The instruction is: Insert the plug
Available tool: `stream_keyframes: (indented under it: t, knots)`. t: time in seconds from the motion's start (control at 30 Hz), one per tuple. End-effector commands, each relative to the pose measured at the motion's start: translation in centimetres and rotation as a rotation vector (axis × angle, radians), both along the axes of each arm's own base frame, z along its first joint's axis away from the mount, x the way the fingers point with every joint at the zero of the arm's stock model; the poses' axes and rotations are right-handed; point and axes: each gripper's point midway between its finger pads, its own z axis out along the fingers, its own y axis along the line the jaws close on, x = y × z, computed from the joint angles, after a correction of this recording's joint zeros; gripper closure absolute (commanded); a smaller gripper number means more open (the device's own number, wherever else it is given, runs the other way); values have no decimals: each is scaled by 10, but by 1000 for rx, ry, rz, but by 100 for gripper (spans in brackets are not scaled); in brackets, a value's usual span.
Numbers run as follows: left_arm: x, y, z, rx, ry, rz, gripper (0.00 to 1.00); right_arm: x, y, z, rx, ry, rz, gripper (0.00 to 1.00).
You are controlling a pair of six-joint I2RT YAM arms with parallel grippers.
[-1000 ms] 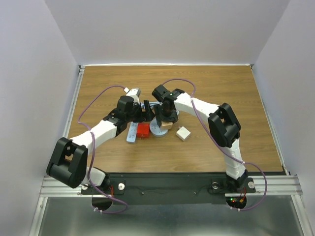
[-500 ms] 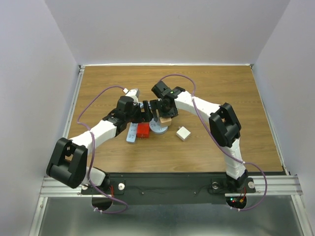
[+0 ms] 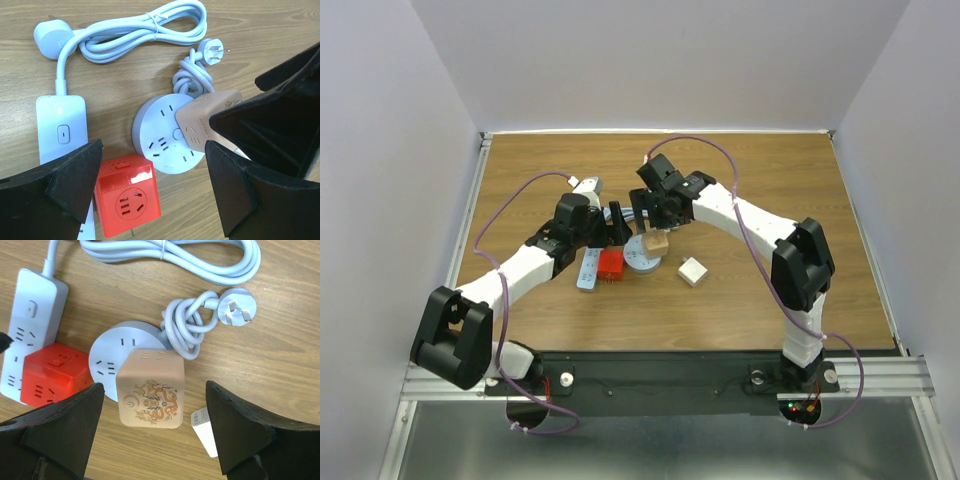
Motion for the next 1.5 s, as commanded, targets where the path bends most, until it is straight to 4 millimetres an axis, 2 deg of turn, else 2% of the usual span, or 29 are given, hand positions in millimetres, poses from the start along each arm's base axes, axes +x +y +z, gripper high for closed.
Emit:
stream_keyframes:
  t: [0.0, 0.13, 0.4, 0.63, 0.73, 0.83, 0.93, 0.97, 1.1, 1.3, 1.47]
  knots:
    - [7, -6, 29, -29, -64, -12, 5, -2, 0, 2, 11, -21, -1, 13]
    - [8, -6, 29, -28, -62, -10, 5, -10, 3, -5, 32, 11, 21, 14]
    - [8, -7, 25, -25, -52, -13, 5, -12, 6, -15, 43, 16, 45, 17]
    - [8, -7, 22, -19, -43, -13, 5, -8, 12, -21, 50, 4, 75, 30]
    - [8, -7, 22, -20, -44, -13, 5, -10, 12, -24, 50, 12, 84, 43]
    - [9, -7, 22, -20, -44, -13, 5, -13, 9, -27, 39, 20, 85, 53]
    - [8, -7, 21, -19, -41, -13, 5, -18, 4, -35, 24, 39, 85, 73]
    - [8, -7, 22, -19, -41, -17, 5, -22, 1, -41, 15, 53, 80, 85]
    - [10, -8, 21, -18, -40, -17, 5, -31, -4, -59, -5, 99, 74, 99]
    - [9, -8, 18, -14, -32, -19, 5, -42, -6, -77, -37, 115, 77, 100]
    - [10, -7, 18, -11, -34, -14, 5, -61, -18, -106, -64, 169, 62, 100]
